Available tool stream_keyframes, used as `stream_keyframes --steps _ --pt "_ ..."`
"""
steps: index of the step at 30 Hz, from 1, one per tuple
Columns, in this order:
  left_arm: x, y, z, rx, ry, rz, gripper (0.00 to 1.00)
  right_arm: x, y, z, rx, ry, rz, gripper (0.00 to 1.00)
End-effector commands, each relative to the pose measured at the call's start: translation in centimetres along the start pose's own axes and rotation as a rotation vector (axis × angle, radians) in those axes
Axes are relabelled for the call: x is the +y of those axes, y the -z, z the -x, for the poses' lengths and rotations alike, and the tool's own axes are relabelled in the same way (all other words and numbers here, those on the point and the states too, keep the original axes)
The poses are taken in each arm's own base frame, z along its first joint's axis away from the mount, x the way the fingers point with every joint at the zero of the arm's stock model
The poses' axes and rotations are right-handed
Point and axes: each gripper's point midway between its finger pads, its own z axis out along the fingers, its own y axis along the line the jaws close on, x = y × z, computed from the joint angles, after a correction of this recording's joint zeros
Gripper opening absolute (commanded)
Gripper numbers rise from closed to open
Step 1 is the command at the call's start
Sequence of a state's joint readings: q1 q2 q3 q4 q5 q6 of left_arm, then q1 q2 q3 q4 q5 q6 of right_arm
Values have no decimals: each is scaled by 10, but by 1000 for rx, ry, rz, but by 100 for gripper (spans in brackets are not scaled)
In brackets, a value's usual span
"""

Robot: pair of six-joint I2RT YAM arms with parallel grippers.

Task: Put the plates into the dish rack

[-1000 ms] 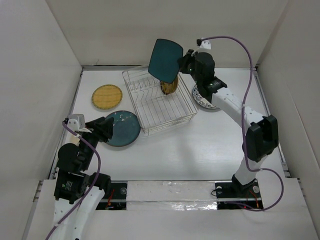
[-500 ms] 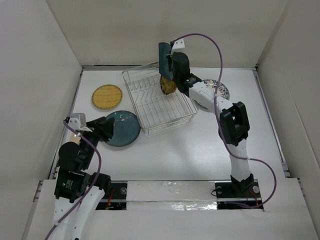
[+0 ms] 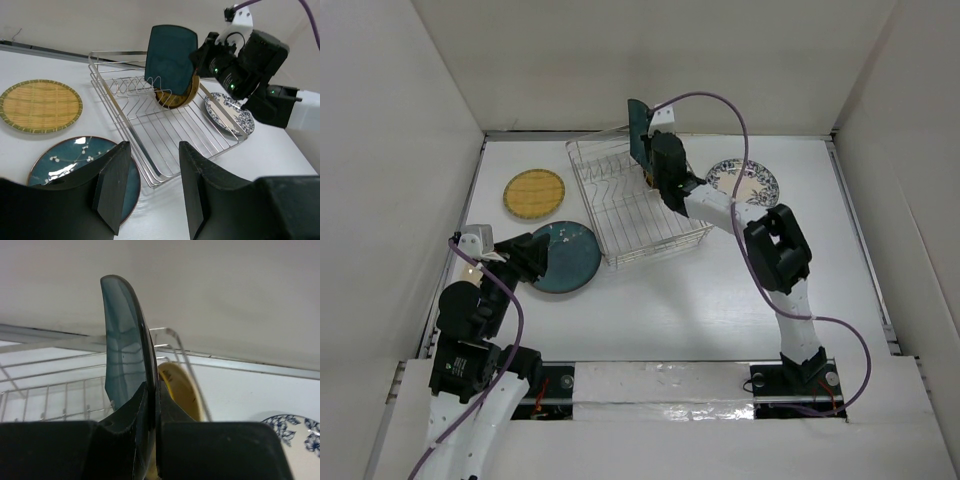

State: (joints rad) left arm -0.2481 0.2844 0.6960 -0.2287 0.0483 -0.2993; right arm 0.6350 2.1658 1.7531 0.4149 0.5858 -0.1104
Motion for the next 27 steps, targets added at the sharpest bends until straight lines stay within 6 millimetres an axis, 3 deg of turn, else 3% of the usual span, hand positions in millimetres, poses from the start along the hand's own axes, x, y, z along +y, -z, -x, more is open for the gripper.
stream_keyframes --steps 1,5,11,14,21,27 --pt "-4 -3 9 -33 -4 -17 40 4 17 42 -171 -79 -76 0" --pt "-4 -3 10 -35 -5 -19 40 6 29 13 -139 -81 -110 0" --pt "-4 -3 9 -33 -4 -20 40 5 60 -13 -110 -113 -179 1" --pt "-5 -2 9 -34 -4 -22 40 -2 70 -16 -103 -142 -220 10" --pt "-5 -1 10 -39 -2 -21 40 0 85 -25 -34 -180 -174 48" --pt "-4 -1 9 -38 -2 -21 40 -13 91 -9 41 -229 -72 71"
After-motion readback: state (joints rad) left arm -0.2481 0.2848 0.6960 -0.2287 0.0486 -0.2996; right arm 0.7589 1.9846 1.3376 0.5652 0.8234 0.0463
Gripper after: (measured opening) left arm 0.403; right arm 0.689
